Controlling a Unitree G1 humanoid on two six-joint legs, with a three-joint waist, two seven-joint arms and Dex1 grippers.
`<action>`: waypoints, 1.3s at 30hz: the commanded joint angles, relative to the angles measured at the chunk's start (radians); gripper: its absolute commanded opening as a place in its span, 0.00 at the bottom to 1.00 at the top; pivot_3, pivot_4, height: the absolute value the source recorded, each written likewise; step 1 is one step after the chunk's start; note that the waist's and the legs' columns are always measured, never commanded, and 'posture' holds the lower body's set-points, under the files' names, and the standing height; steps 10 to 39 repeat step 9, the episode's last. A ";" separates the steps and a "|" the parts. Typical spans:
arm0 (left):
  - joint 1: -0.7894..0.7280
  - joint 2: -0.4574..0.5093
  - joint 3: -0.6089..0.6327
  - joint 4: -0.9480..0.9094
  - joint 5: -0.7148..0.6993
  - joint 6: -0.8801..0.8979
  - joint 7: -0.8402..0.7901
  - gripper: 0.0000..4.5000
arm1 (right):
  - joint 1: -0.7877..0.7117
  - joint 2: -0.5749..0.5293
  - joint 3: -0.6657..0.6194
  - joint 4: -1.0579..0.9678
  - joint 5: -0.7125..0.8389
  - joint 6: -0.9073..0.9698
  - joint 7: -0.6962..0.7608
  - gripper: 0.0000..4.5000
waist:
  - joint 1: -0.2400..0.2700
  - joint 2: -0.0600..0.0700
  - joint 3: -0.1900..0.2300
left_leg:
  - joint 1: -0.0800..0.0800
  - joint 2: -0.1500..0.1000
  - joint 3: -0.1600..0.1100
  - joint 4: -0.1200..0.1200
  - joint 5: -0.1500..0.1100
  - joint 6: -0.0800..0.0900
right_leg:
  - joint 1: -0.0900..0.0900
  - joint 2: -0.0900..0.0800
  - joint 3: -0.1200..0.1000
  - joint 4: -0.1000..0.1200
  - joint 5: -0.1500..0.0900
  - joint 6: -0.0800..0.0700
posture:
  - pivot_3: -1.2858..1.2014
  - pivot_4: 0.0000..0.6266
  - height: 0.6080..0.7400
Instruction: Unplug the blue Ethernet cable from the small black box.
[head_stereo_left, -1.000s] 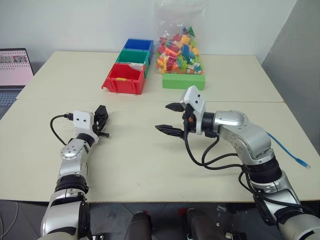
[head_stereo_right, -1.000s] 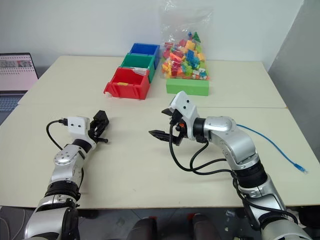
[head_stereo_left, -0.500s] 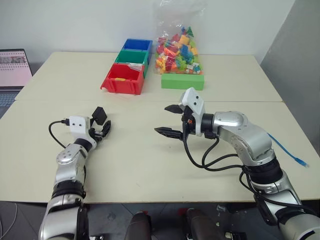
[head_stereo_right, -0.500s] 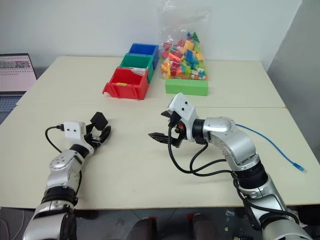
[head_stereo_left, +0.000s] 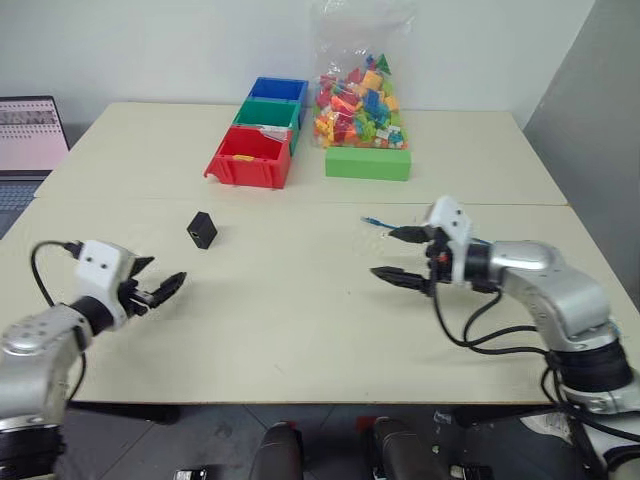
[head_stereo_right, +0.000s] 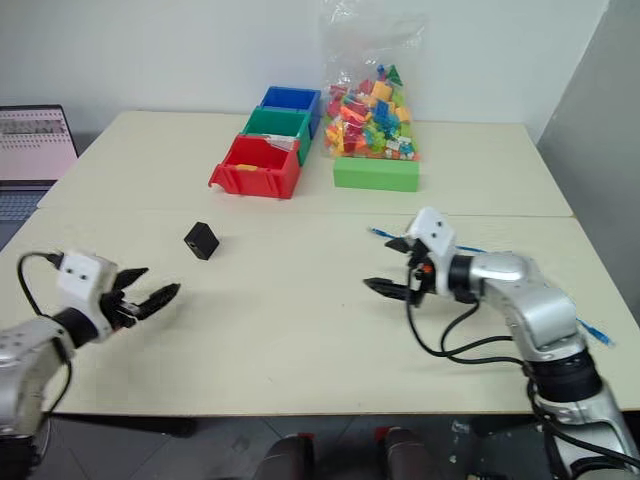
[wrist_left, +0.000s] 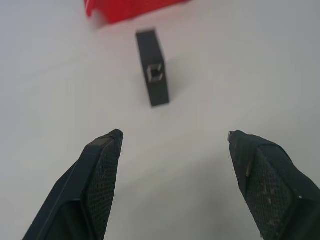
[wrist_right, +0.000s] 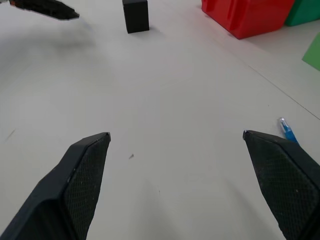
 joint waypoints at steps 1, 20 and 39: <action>0.006 0.067 0.052 -0.062 -0.053 0.068 -0.077 0.80 | 0.001 -0.055 -0.076 -0.003 0.058 -0.008 0.060 1.00 | -0.003 0.000 0.000 | 0.001 0.000 0.000 0.000 0.000 0.000 | 0.000 0.000 0.000 0.000 0.000 0.000 | 0.52 0.24 1.00; -0.043 0.122 0.077 -0.044 -0.076 0.103 -0.144 0.80 | 0.010 -0.099 -0.101 0.024 0.074 -0.023 0.085 1.00 | -0.010 0.001 0.001 | 0.001 0.001 0.001 -0.001 0.000 0.000 | -0.001 0.001 0.002 0.000 -0.001 -0.001 | 0.52 0.24 1.00; -0.043 0.122 0.077 -0.044 -0.076 0.103 -0.144 0.80 | 0.010 -0.099 -0.101 0.024 0.074 -0.023 0.085 1.00 | -0.010 0.001 0.001 | 0.001 0.001 0.001 -0.001 0.000 0.000 | -0.001 0.001 0.002 0.000 -0.001 -0.001 | 0.52 0.24 1.00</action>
